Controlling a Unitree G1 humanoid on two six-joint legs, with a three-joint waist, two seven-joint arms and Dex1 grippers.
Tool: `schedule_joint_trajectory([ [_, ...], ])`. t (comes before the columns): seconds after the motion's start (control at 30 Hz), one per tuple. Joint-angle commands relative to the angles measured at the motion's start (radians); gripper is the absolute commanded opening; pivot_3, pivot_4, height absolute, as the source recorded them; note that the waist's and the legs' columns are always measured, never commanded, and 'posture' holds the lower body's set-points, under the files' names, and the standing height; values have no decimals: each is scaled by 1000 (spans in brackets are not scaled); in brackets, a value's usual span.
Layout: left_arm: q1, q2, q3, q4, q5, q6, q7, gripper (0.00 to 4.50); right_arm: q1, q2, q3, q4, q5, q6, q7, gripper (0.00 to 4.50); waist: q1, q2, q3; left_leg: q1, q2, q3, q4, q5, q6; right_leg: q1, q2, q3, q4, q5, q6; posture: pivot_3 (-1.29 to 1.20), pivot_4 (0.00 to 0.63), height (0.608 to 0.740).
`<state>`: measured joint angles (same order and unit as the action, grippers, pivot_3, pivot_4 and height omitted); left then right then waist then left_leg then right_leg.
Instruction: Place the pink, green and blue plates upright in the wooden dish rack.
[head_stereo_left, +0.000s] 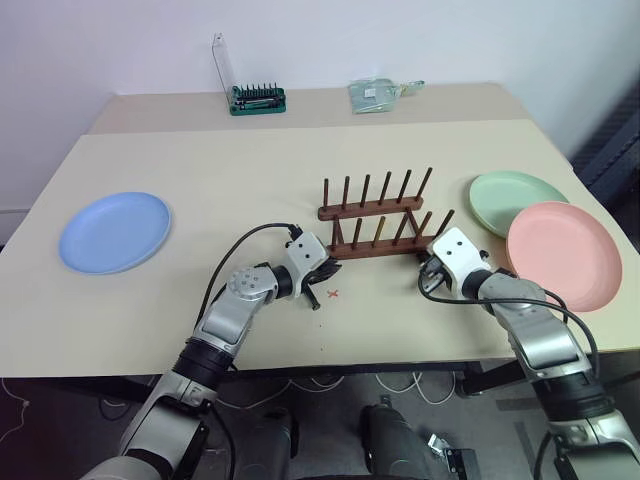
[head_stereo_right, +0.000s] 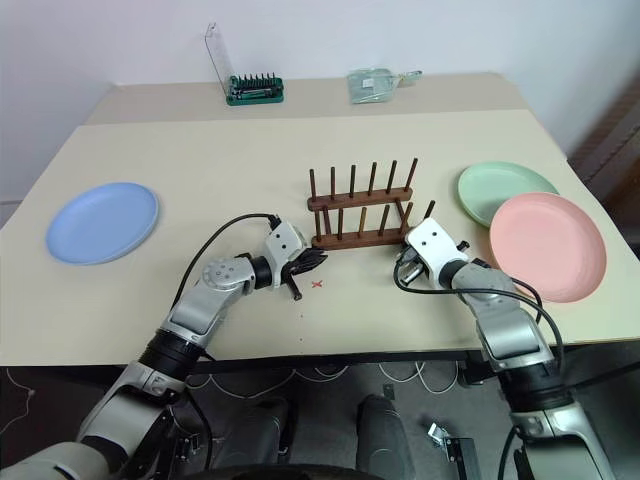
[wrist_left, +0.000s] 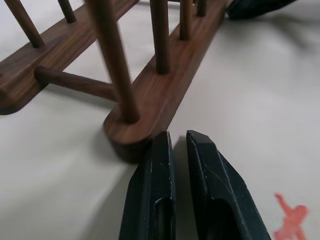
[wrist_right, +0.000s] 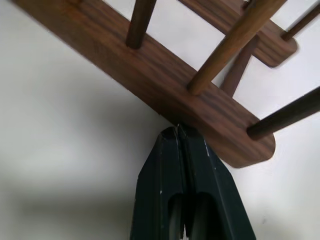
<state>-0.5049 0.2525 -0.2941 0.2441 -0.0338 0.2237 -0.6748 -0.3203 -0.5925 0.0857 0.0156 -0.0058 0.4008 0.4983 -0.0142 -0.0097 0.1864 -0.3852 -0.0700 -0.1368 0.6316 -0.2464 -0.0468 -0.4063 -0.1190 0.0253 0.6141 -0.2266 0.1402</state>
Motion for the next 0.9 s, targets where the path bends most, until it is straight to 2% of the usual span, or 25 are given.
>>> schedule_joint_trajectory([
  [0.03,-5,7,19,45,30,-2,37,473,-30,12,-4,29,-21,-32,-10,0,0,0,0,0,0,0,0,0,0,0,0,0,0,0,0,0,150,740],
  [0.33,-27,-11,37,90,28,-20,78,473,-7,7,-21,2,-20,-48,1,0,-1,0,0,0,0,0,0,0,0,0,0,0,0,0,0,0,150,740],
  [0.47,2,10,28,41,12,-30,38,473,50,-37,-66,-108,-4,-70,30,0,0,0,0,0,0,0,0,0,0,0,0,0,0,0,0,0,150,740],
  [0.57,39,30,38,-33,-34,-41,-27,473,110,-86,-161,-242,89,15,101,0,-2,1,0,0,0,0,-1,0,0,-1,0,0,0,0,0,0,150,740],
  [0.67,80,44,61,-131,-123,-44,-121,408,206,-172,-288,-366,150,116,163,755,4,1,0,-1,0,0,0,0,0,-1,0,0,0,0,0,0,150,740],
  [0.8,129,54,42,-247,-247,-4,-273,408,275,-226,-387,-408,149,165,149,2742,6,0,0,-3,0,0,1,0,1,-1,0,0,-1,0,0,0,150,740],
  [0.9,138,61,-1,-283,-263,28,-333,408,327,-225,-428,-411,140,205,130,2742,6,0,0,-3,0,0,0,0,1,-1,0,0,-1,0,0,0,150,740],
])
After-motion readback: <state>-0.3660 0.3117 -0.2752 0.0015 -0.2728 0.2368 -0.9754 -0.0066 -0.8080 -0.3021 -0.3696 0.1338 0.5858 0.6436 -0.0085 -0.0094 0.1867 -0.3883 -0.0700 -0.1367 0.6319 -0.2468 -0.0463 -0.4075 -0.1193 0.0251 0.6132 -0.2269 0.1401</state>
